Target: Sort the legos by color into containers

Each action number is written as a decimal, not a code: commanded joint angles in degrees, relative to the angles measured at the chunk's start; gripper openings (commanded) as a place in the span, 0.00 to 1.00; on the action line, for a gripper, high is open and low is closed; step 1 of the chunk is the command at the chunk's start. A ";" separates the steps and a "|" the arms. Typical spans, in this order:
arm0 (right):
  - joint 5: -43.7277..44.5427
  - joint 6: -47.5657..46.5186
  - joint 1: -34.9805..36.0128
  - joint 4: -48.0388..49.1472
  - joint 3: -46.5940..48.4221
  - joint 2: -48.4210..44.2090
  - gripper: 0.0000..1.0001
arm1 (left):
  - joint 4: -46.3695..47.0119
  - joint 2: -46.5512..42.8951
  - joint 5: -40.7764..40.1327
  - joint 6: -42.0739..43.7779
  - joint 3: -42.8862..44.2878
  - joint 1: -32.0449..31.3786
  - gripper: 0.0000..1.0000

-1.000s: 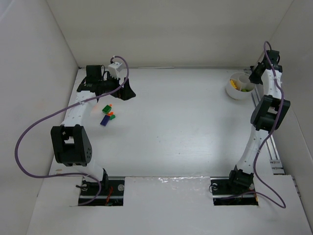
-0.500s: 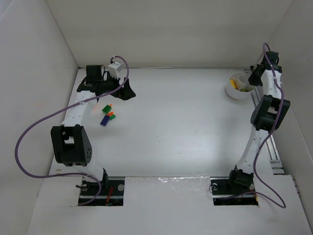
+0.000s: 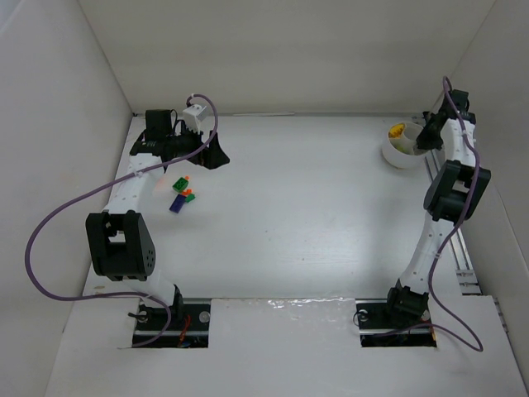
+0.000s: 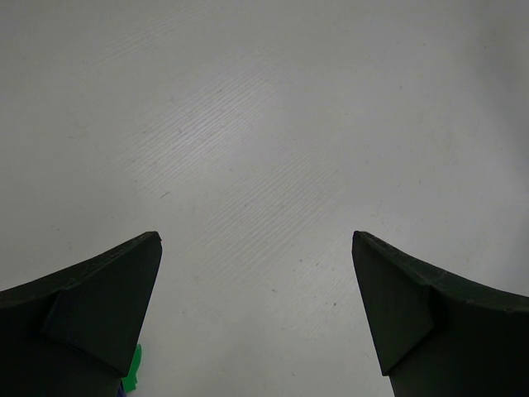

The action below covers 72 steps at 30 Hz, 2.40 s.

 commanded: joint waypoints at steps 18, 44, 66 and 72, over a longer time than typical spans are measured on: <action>-9.15 -1.60 0.59 -4.16 -0.63 -10.62 0.00 | 1.30 -0.16 2.70 -0.29 1.08 -0.39 0.99; 2.63 -1.07 -0.47 4.01 -5.29 -8.35 0.00 | 1.30 -0.16 2.70 -0.29 1.08 -0.39 0.99; 1.05 -2.13 -0.47 2.44 -6.87 -5.44 0.00 | 1.30 0.37 2.70 -0.29 1.61 -0.39 0.99; -0.79 -2.65 -0.47 2.43 -7.93 -5.44 0.00 | 1.30 0.37 2.70 -0.29 1.61 -0.39 0.99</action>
